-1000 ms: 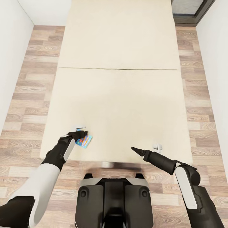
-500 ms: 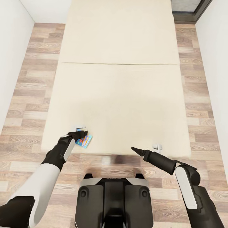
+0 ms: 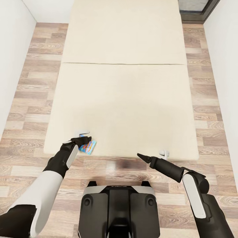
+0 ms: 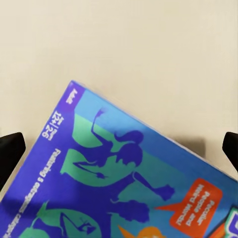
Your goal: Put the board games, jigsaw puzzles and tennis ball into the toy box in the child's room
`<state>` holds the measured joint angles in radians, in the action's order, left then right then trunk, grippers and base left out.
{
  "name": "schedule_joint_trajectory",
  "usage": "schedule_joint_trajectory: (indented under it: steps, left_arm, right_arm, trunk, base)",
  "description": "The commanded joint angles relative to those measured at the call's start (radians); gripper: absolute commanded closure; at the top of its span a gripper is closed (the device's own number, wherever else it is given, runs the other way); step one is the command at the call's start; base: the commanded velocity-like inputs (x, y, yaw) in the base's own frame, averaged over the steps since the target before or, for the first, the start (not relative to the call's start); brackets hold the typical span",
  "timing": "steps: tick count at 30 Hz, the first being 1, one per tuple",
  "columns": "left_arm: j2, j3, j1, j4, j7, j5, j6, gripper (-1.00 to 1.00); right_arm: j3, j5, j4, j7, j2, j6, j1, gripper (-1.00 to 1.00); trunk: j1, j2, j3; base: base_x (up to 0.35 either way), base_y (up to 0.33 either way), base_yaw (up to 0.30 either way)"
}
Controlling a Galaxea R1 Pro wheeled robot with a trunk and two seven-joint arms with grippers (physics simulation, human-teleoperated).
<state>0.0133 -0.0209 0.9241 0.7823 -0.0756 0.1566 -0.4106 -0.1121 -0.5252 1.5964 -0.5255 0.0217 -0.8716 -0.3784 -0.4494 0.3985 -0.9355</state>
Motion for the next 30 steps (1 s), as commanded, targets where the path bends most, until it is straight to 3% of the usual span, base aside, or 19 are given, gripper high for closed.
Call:
schedule_joint_trajectory:
  steps: [1, 30]
  left_arm:
    - [0.001, -0.002, 0.000, 0.002, -0.007, 0.011, -0.005, -1.00]
    - [0.001, -0.001, -0.001, 0.002, -0.006, 0.011, -0.002, -1.00]
  right_arm:
    - [-0.001, 0.001, 0.000, -0.004, 0.000, -0.006, 0.000, -1.00]
    - [-0.001, 0.001, 0.000, -0.004, 0.001, -0.006, 0.000, -1.00]
  trunk:
    - [-0.001, 0.001, -0.001]
    - [-0.001, 0.001, -0.001]
  base:
    - [-0.007, 0.000, 0.000]
    - [-0.051, 0.000, 0.000]
